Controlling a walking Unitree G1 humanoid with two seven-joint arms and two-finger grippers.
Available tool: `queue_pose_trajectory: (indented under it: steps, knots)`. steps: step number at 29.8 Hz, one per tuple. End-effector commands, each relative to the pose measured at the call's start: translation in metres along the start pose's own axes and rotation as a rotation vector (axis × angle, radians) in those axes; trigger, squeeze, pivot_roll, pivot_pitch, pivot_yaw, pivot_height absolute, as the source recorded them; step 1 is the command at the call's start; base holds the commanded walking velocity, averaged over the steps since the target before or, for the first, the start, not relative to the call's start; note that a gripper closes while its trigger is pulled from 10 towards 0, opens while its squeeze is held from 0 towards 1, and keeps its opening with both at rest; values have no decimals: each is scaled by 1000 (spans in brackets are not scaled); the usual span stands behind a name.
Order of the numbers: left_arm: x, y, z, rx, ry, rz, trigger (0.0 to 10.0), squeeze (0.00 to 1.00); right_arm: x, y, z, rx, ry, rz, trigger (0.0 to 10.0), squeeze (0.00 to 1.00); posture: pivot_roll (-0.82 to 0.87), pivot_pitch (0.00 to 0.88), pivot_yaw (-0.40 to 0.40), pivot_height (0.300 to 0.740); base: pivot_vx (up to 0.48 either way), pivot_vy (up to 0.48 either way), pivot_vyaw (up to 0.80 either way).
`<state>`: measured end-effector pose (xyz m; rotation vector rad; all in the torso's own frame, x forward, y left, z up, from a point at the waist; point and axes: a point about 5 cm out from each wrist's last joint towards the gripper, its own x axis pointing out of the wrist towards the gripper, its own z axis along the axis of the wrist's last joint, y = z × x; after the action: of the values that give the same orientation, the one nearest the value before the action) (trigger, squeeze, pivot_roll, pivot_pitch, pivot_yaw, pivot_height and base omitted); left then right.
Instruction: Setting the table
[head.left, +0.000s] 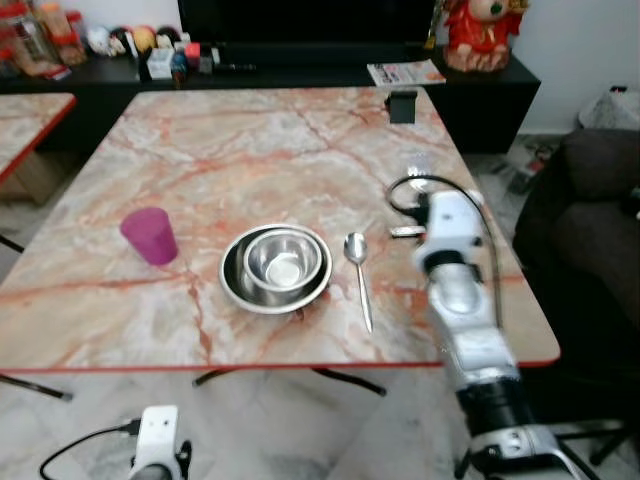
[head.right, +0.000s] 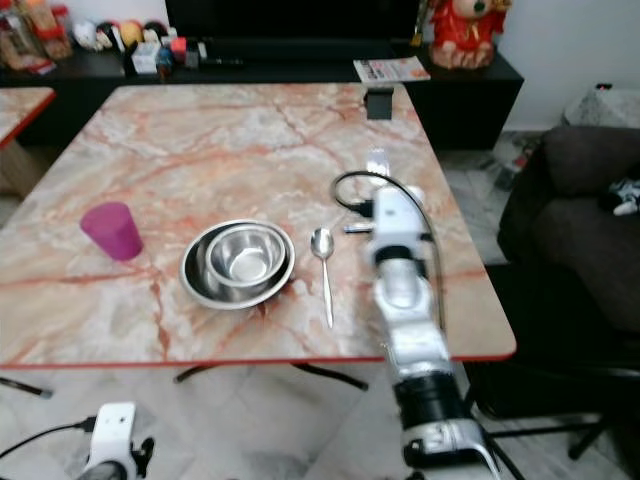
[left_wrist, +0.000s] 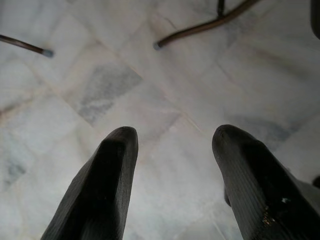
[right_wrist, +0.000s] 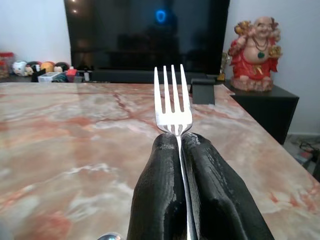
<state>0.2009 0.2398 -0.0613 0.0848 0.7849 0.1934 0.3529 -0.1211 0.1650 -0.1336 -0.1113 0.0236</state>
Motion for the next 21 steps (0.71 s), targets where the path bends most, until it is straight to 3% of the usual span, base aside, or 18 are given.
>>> queue_pose_trajectory:
  steps: [1, 21]
  knots:
    - [-1, -4, -6, -14, 23, -18, 10000, 0, -1, -10, -1, 0, 14, -37, 10000, 0, 12, 123, 32, 740, 0, 0, 0]
    - [-4, 7, -14, 17, 41, -13, 10000, 0, -19, -10, -36, 15, 162, -96, 10000, 0, 18, 168, 52, 740, 0, 0, 0]
